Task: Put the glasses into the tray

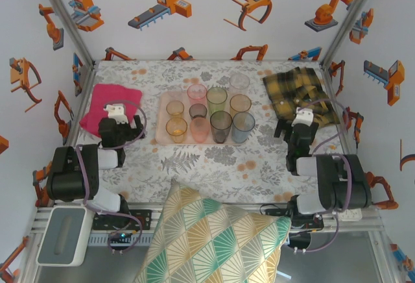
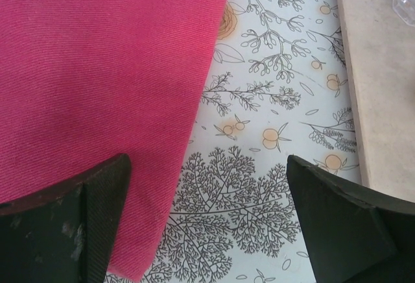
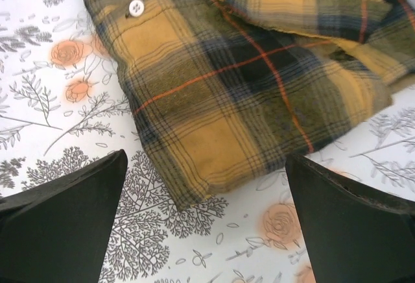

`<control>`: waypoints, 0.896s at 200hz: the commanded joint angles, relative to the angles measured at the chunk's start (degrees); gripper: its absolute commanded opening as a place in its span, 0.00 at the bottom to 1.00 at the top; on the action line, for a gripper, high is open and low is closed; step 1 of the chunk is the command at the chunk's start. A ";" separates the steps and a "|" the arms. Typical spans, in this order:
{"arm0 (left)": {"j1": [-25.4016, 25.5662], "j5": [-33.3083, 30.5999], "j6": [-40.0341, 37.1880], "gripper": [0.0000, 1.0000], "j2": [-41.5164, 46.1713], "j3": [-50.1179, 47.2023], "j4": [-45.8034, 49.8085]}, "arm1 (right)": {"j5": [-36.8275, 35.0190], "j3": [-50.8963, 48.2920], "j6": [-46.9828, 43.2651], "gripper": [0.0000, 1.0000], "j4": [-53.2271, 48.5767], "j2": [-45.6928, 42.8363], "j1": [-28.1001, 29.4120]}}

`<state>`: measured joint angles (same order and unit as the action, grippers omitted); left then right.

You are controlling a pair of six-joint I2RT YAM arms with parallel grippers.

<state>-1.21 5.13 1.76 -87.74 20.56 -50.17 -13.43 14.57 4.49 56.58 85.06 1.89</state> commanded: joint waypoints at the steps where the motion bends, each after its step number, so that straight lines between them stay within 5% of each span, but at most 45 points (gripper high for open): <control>1: -0.28 -1.03 1.35 0.97 -0.77 1.33 -0.86 | 1.12 -2.20 -1.94 0.99 13.99 4.94 -0.35; 46: -0.11 -1.15 1.03 0.97 -0.65 2.34 1.56 | -1.03 6.12 0.17 0.99 -3.71 3.49 -1.02; 179: 0.40 -2.29 0.84 0.97 -0.67 2.56 1.76 | -1.86 5.74 0.38 0.99 -2.88 3.54 -1.12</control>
<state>-1.10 3.84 2.15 -88.01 21.76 -49.01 -14.22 19.68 4.45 52.95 89.08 1.19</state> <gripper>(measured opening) 0.972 0.992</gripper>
